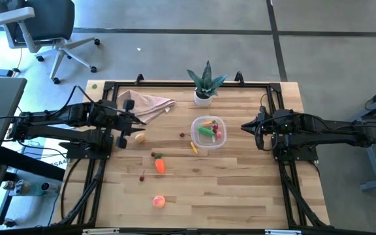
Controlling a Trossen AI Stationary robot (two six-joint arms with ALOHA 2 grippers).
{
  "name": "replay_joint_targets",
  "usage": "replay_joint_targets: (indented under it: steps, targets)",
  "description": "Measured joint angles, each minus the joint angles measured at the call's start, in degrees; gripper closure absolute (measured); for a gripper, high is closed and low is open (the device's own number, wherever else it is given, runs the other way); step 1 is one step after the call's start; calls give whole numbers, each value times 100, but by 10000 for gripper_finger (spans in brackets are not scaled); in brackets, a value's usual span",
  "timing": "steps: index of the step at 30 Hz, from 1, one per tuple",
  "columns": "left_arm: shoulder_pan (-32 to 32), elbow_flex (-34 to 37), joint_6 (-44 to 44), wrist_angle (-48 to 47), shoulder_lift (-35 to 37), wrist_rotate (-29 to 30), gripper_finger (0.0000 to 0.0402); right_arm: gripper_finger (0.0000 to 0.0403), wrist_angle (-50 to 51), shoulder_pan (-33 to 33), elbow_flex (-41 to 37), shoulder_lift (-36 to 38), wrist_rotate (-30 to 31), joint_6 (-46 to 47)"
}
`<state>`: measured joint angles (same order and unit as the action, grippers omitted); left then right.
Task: Pick and placing Produce into tupperware
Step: Put the potato into the transparent bin
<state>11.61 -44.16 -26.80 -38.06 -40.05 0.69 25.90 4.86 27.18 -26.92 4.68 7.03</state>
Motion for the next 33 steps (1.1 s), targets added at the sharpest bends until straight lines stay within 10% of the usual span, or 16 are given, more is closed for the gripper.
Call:
replay_joint_targets:
  steps: [12, 33]
  targets:
    - [-4, -2, 2415, 1486, -33, -1224, 318, 367, -4, 0, 0, -1, 2, 0]
    - [47, -192, 3299, 1140, -272, 95, 318, 367, -4, 2, 0, -2, 20, 0]
